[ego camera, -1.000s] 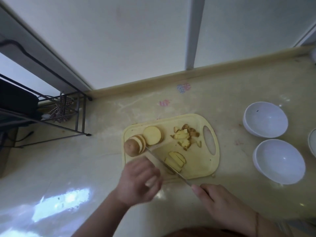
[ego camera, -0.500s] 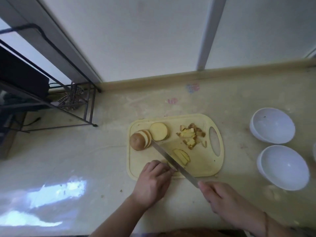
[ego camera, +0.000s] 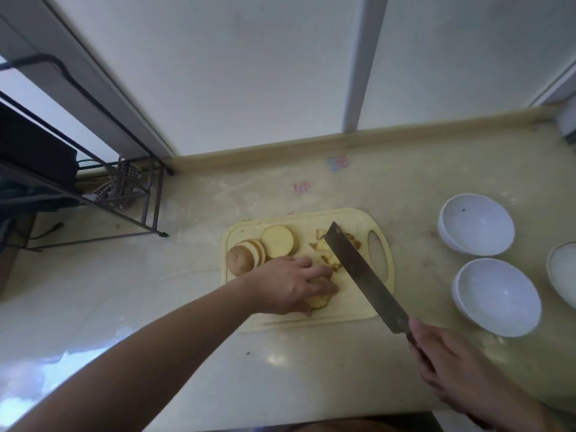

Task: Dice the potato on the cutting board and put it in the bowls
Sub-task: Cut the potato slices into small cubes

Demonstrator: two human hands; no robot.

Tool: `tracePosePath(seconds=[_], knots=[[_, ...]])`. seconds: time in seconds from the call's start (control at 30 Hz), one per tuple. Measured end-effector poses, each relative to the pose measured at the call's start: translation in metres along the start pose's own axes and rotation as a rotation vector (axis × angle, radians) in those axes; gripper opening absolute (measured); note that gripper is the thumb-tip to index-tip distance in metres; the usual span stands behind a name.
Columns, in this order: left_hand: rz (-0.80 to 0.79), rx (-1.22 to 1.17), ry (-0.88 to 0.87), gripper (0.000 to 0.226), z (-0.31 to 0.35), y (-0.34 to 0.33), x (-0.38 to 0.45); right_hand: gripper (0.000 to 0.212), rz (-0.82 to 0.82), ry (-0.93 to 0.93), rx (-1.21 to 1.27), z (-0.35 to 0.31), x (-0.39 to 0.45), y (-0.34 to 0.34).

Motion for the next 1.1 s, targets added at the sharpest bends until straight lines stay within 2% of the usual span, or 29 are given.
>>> tracePosePath(seconds=[0.07, 0.13, 0.3, 0.4, 0.5, 0.67, 0.73, 0.8, 0.93, 1.0, 1.1], knots=[[0.014, -0.034, 0.024, 0.053, 0.000, -0.003, -0.001, 0.064, 0.005, 0.015, -0.006, -0.002, -0.002, 0.001], [0.070, -0.057, 0.084, 0.052, 0.000, -0.003, -0.006, 0.050, 0.007, 0.004, 0.009, 0.003, 0.000, 0.000], [0.178, -0.149, 0.395, 0.053, 0.000, -0.003, -0.023, 0.064, 0.002, 0.018, -0.077, 0.014, 0.007, -0.005], [0.241, -0.171, 0.639, 0.051, 0.006, -0.003, -0.034, 0.052, -0.004, 0.087, -0.162, 0.004, 0.010, -0.013], [0.305, -0.242, 0.859, 0.054, 0.010, -0.006, -0.046, 0.051, 0.024, 0.139, -0.245, -0.001, 0.015, -0.019], [0.362, -0.368, 1.090, 0.061, 0.008, -0.008, -0.056, 0.054, 0.057, 0.183, -0.402, -0.009, 0.025, -0.025], [0.350, -0.424, 1.126, 0.063, 0.007, -0.011, -0.053, 0.061, 0.082, 0.202, -0.446, -0.012, 0.026, -0.027], [0.378, -0.429, 1.110, 0.061, 0.008, -0.009, -0.048, 0.079, 0.100, 0.230, -0.492, -0.011, 0.027, -0.033], [0.428, -0.429, 1.086, 0.059, 0.006, -0.013, -0.044, 0.075, 0.079, 0.239, -0.495, -0.009, 0.027, -0.043], [0.450, -0.392, 1.047, 0.062, 0.005, -0.009, -0.044, 0.082, 0.076, 0.244, -0.480, -0.011, 0.029, -0.037], [0.369, -0.349, 1.036, 0.070, 0.003, -0.010, -0.046, 0.091, 0.102, 0.256, -0.455, -0.013, 0.032, -0.024]])
Point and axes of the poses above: each hand's wrist, its own x-axis towards the middle knuckle, its own y-axis out of the back of the hand, z = x × y, the point moved 10 cm from there along x, towards the middle knuckle, and after that the axes turned 1 degree about -x, right-handed, at the moved point
